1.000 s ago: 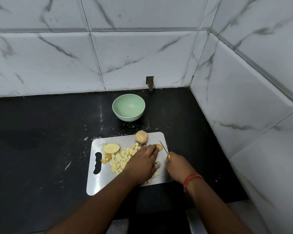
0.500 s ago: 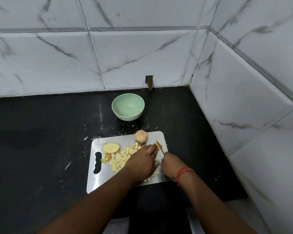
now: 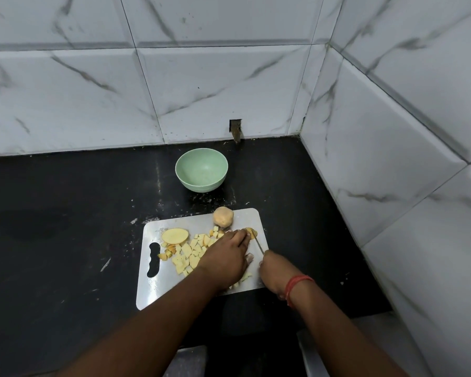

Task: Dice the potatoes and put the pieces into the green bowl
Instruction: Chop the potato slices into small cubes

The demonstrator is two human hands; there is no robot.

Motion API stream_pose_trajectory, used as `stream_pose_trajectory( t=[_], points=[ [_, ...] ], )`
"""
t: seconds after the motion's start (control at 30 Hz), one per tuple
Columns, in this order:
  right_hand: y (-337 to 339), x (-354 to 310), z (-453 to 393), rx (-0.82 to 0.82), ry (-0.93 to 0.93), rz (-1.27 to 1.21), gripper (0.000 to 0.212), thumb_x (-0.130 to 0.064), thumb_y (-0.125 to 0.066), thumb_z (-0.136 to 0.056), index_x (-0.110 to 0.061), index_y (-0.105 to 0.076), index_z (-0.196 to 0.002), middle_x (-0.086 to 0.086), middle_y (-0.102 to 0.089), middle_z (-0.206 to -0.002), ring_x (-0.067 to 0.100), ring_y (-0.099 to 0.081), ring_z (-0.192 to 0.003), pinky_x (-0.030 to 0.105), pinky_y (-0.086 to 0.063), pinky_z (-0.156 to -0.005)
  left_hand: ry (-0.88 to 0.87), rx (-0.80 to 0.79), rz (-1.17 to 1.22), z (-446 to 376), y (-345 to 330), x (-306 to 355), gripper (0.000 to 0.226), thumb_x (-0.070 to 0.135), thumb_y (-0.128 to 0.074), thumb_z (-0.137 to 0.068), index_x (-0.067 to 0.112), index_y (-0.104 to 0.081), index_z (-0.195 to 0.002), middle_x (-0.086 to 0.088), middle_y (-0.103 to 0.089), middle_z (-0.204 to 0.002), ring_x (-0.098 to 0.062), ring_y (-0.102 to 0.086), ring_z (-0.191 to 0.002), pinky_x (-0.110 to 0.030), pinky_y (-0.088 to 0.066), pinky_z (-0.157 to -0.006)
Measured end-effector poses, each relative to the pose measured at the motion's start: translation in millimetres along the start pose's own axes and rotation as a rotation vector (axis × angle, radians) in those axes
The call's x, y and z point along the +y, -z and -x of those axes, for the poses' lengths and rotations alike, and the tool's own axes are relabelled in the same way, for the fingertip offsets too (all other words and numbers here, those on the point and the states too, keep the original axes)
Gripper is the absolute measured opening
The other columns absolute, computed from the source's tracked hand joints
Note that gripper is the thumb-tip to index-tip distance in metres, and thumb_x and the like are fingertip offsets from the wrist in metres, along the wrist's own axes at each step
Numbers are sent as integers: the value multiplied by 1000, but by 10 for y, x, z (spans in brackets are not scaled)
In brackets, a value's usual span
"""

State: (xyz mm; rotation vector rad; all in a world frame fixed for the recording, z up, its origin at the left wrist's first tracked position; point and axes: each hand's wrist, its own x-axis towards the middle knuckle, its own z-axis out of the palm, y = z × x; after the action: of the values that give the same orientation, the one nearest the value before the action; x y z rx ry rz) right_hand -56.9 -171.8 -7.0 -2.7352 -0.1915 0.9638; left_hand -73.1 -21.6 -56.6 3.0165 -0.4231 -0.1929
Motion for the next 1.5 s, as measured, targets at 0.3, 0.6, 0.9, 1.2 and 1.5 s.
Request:
stream_pose_trajectory(
  t=[0.3, 0.6, 0.9, 1.2, 1.5],
  points=[
    [-171, 200, 212, -18, -22, -55, 25, -12, -43, -100, -3, -53, -121, 16, -62, -119, 29, -61, -107, 31, -46, -83, 8, 11, 9, 53, 19, 9, 64, 44, -31, -109, 7, -22, -160, -7, -18, -167, -25, -24, -148, -34, -19, -124],
    [21, -10, 153, 116, -12, -242, 25, -17, -40, -101, -5, -53, -118, 16, -62, -116, 30, -62, -103, 29, -47, -78, 20, 51, 78, 134, 12, 8, 65, 46, -34, -107, 11, -23, -161, -8, -18, -167, -25, -22, -151, -32, -10, -124],
    [49, -148, -12, 45, -35, -88, 24, -11, -43, -98, -5, -50, -120, 16, -62, -118, 30, -62, -106, 30, -46, -75, 14, 34, 61, 118, -2, -31, 64, 46, -34, -107, 11, -26, -160, -7, -25, -166, -24, -23, -151, -36, -10, -126],
    [8, -200, -60, 48, -22, -63, 29, -11, -43, -98, -2, -48, -125, 18, -60, -122, 32, -60, -112, 33, -47, -86, 11, 65, 22, 125, -16, -19, 79, 51, -8, -95, 10, -28, -159, -8, -27, -165, -25, -24, -150, -38, -9, -127],
    [29, -145, -30, 1, 16, -32, 30, -13, -43, -98, -1, -49, -125, 20, -58, -121, 36, -58, -111, 37, -45, -84, 31, 62, -45, 118, -15, -1, 63, 47, -28, -107, 12, -26, -160, -7, -25, -165, -23, -22, -151, -38, -5, -126]
  ],
)
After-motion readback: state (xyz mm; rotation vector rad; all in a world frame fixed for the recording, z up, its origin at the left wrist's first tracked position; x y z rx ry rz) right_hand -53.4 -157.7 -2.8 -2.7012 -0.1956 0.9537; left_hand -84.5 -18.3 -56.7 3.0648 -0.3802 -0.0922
